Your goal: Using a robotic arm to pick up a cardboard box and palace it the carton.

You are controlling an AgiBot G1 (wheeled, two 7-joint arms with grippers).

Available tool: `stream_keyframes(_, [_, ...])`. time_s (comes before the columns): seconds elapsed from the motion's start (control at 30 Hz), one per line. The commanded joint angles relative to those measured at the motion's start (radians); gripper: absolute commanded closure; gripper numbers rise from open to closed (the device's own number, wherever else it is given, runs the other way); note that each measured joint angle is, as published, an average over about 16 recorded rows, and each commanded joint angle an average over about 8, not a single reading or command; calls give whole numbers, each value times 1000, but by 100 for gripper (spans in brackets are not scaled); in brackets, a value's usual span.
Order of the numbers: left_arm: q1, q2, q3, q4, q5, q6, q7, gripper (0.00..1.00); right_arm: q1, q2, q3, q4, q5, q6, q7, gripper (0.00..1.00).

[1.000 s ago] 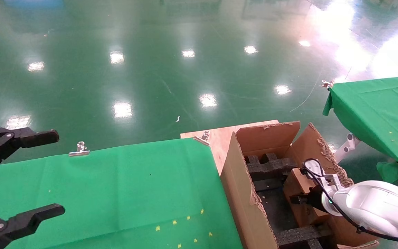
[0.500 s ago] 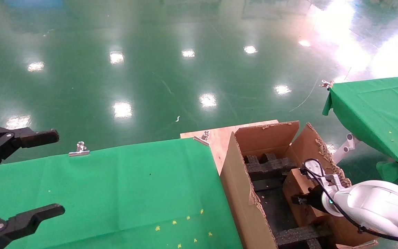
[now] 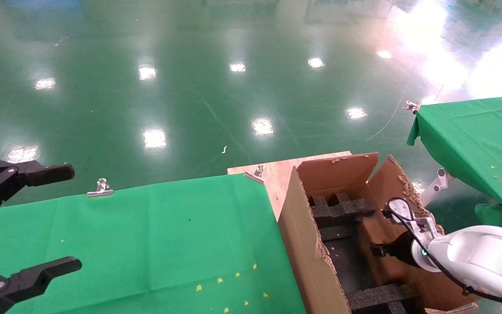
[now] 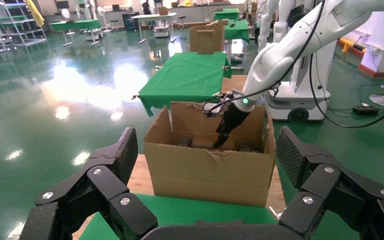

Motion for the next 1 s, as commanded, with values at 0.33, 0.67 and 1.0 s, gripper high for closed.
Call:
stream_keyframes(0.33, [0, 0, 0, 0, 0, 0, 0, 0, 86, 74, 58, 119, -1, 49, 5, 0])
stream_keyframes(0.67, [0, 0, 0, 0, 0, 0, 0, 0, 262, 148, 69, 159, 219, 328, -258, 0])
stream_keyframes(1.0, [0, 0, 0, 0, 0, 0, 0, 0, 406, 193, 29, 166, 416, 543, -459, 0])
